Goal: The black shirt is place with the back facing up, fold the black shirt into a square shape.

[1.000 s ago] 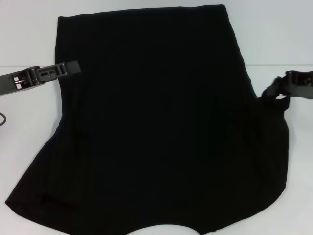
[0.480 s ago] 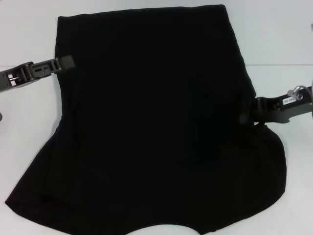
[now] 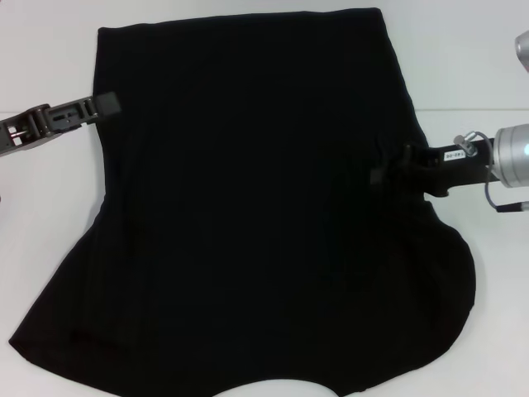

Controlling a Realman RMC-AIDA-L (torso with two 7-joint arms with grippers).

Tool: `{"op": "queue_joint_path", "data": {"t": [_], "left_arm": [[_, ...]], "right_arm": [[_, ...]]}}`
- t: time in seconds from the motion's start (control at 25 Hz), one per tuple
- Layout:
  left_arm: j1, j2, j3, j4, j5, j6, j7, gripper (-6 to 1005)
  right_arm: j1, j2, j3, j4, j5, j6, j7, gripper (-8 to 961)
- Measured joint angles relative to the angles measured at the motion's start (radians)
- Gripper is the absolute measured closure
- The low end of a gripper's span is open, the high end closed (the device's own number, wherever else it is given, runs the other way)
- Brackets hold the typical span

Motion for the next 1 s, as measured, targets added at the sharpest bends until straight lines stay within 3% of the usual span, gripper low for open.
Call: {"op": "queue_joint_path", "data": {"t": [0.24,0.48,0.68,0.8,0.88,0.96,1.0], "left_arm": [[0.012,0.000,-0.025,0.000,0.000,0.001,0.002,418],[0.015,0.000,-0.041,-0.010,-0.001,0.007,0.012,417],[0.015,0.005,-0.040,-0.012,-0.001,0.011,0.009,417],[0.014,0.013,-0.037,-0.006,0.022,0.032,0.002,417],[0.019,0.020,-0.039,0.010,0.065,0.060,-0.006,417],[0.032,0.025,-0.041,0.039,0.102,0.083,-0.025,418],[0.032,0.025,-0.041,0.039,0.102,0.083,-0.025,418]], "right_arm": [[-0.001,0.002,-0.015,0.028,0.013,0.049,0.033,951],[-0.007,-0.006,-0.026,0.017,0.011,0.013,0.023,782],[0.017,-0.012,-0.068,0.004,0.011,0.001,0.010,537],[0.020,-0.020,-0.086,-0.010,0.011,0.001,0.009,470],[0.018,-0.030,-0.087,-0.014,0.010,0.000,0.007,426],[0.008,-0.057,-0.087,-0.014,0.009,-0.009,-0.008,381],[0.008,-0.057,-0.087,-0.014,0.009,-0.009,-0.008,359]]}}
